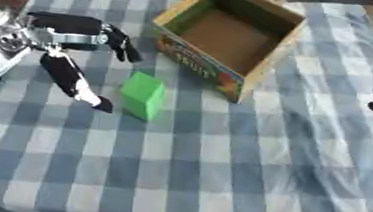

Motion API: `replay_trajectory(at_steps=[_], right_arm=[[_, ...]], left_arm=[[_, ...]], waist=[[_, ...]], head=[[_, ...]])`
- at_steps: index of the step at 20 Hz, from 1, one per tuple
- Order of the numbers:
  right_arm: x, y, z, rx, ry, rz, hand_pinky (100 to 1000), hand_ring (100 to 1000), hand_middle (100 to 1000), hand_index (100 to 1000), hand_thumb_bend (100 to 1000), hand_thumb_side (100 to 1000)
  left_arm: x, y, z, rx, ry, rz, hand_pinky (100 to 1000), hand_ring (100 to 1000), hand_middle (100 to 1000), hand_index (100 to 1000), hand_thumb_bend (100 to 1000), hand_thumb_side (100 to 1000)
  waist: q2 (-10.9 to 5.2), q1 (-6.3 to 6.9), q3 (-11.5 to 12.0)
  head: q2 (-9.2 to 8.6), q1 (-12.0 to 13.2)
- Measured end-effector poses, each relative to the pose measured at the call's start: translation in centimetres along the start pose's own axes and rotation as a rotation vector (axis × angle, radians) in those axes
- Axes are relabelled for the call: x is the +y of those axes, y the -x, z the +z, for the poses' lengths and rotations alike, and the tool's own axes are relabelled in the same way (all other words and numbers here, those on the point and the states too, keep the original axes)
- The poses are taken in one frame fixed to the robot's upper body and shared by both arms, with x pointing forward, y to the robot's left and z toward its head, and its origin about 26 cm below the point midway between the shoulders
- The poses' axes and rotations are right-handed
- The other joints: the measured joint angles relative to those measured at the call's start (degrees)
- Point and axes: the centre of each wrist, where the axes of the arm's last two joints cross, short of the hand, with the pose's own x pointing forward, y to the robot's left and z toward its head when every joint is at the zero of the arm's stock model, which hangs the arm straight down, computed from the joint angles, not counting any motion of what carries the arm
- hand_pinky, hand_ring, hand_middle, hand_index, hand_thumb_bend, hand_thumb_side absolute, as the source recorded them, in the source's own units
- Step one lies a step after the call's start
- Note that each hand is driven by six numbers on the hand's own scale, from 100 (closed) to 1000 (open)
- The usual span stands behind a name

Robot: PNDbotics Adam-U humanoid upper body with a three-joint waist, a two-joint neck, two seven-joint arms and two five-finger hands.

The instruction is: Pick up objects on the table and place them in the box.

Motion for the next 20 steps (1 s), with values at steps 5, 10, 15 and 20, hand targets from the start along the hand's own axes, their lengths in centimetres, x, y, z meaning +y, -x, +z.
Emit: replay_trajectory(at_steps=[5,10,15,20], right_arm=[[0.0,0.0,0.0,-0.001,-0.002,0.000,735,810,833,859,100,698],[0.0,0.0,0.0,-0.003,-0.005,-0.001,735,810,833,859,100,698],[0.1,0.0,0.0,-0.002,-0.009,-0.002,734,810,832,858,100,700],[0.2,0.0,0.0,-0.002,-0.013,-0.005,734,810,832,858,100,701]], left_arm=[[-0.5,0.6,-2.1,0.005,0.008,0.002,844,752,743,879,599,391],[-1.2,1.4,-2.9,0.011,0.012,-0.008,844,752,743,879,599,391],[-1.3,1.6,-3.5,0.008,0.014,-0.017,841,752,740,877,602,381],[-1.7,1.7,-4.6,0.011,0.023,-0.030,839,751,737,876,610,374]], waist=[[0.00,-0.29,-0.05],[0.01,-0.30,-0.06],[0.02,-0.33,-0.14],[0.03,-0.35,-0.32]], head=[[0.00,0.04],[0.00,0.05],[0.00,0.14],[0.00,0.24]])
